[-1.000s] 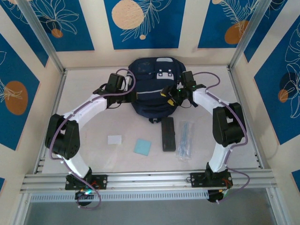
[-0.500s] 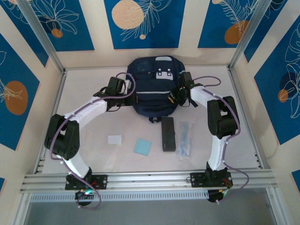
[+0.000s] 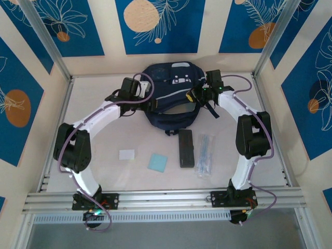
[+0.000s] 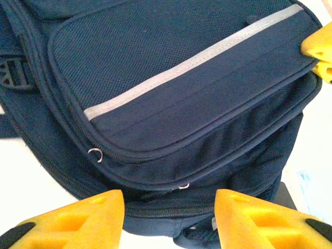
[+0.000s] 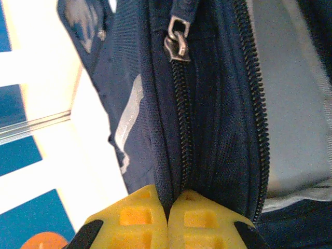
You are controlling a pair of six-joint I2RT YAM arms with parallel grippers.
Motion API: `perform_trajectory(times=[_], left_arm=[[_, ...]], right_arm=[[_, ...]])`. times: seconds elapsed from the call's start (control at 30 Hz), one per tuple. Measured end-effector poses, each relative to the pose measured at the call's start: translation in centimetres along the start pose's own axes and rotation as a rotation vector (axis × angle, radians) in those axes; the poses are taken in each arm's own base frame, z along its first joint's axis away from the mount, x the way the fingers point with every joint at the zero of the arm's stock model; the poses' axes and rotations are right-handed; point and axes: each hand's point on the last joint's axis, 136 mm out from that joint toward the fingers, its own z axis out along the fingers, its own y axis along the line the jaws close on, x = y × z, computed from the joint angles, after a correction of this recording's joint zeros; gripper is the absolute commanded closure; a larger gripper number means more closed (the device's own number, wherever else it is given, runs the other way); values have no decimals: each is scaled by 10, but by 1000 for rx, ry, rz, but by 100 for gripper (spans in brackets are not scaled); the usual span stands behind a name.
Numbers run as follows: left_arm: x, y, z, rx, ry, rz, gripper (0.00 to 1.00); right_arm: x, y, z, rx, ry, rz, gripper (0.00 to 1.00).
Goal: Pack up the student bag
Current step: Unzip the student bag at the top-center of the table.
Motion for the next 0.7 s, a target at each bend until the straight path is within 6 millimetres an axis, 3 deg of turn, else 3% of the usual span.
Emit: perform_trajectory(times=[0.37, 0.53, 0.7], left_arm=[[16, 2, 19, -3, 64, -17, 51], [31, -1, 38, 9, 120, -1, 51], [46, 6, 55, -2, 164, 22, 40]], right_arm=[[-10, 33, -6, -109, 31, 53, 100], [-11, 37, -3, -127, 45, 68, 100], [-10, 39, -2, -139, 55, 70, 100]])
